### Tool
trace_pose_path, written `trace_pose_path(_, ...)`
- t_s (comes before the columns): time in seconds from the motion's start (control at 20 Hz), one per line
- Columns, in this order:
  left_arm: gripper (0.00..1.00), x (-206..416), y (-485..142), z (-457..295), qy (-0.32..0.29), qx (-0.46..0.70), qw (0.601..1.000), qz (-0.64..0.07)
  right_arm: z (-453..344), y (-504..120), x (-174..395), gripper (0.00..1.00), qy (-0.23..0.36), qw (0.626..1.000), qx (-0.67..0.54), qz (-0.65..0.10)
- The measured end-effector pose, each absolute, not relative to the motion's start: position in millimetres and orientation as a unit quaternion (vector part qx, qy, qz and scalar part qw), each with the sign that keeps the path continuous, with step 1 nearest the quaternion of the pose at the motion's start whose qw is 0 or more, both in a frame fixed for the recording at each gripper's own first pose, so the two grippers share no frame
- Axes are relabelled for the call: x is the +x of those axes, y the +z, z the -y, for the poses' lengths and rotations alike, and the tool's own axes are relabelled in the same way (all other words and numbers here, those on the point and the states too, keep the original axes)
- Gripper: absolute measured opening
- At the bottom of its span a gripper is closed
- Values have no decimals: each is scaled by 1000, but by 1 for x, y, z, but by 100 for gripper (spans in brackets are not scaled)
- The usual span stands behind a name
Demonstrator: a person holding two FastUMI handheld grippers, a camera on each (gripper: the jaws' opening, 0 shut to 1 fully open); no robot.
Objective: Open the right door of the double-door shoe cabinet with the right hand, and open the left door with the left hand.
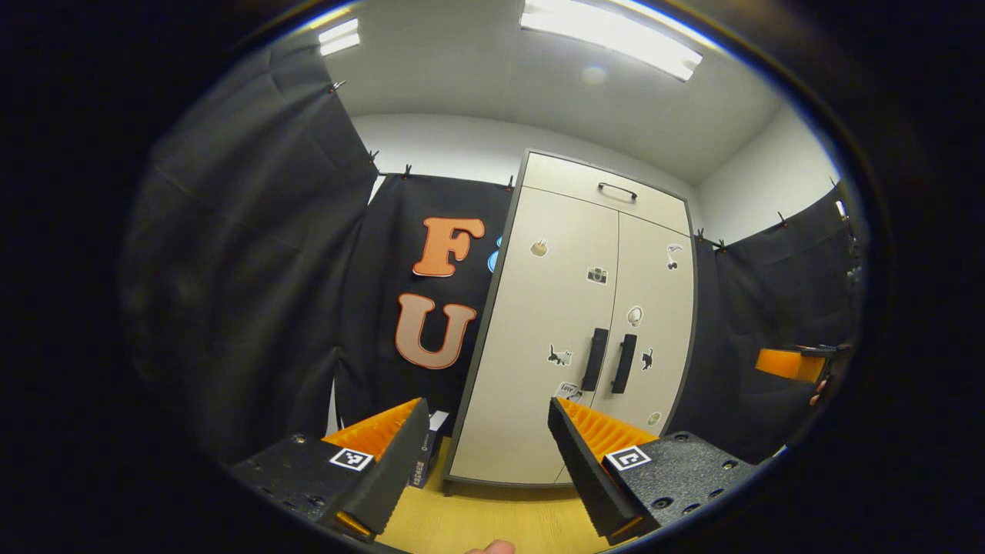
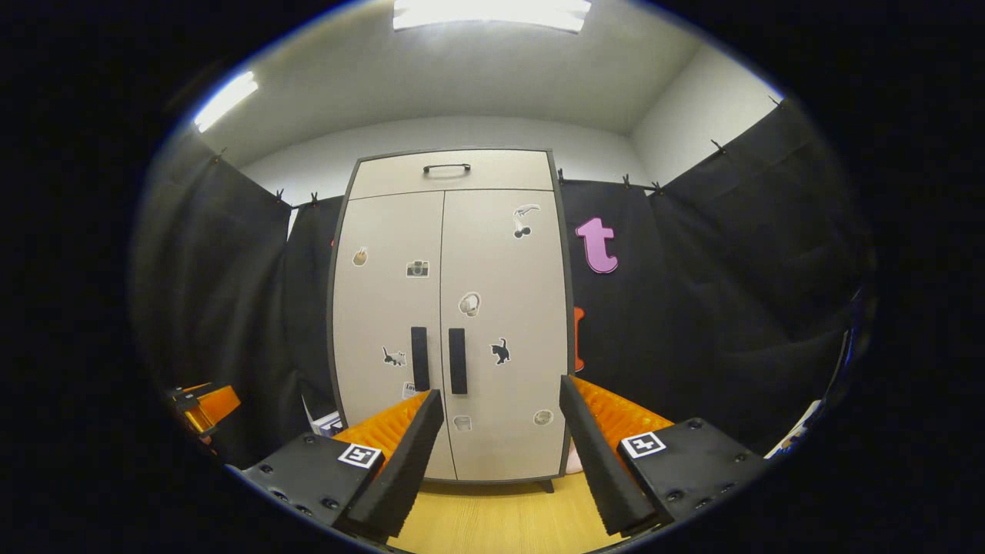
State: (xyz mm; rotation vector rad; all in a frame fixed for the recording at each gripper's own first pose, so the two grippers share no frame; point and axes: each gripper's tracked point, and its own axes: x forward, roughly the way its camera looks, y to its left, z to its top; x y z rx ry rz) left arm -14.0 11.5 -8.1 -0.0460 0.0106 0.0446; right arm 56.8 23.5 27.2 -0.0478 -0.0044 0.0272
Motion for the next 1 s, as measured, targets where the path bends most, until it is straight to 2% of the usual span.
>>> trace_pose_path(0.25, 94, -28, -4, -25, 62, -15, 998, 8, -42, 37, 137, 97, 44, 999, -15, 8)
trace_pose_path(0.6, 94, -31, 9, -32, 112, 15, 993, 34, -67, 1, 261, 97, 69, 997, -16, -35)
trace_pose_path(0.95, 94, -31, 10, -40, 144, 17, 989, 42, -80, -36, 331, 97, 70, 995, -13, -66)
trace_pose_path(1.0, 94, -30, 9, -42, 149, 18, 988, 41, -80, -39, 337, 89, 68, 995, -12, -68)
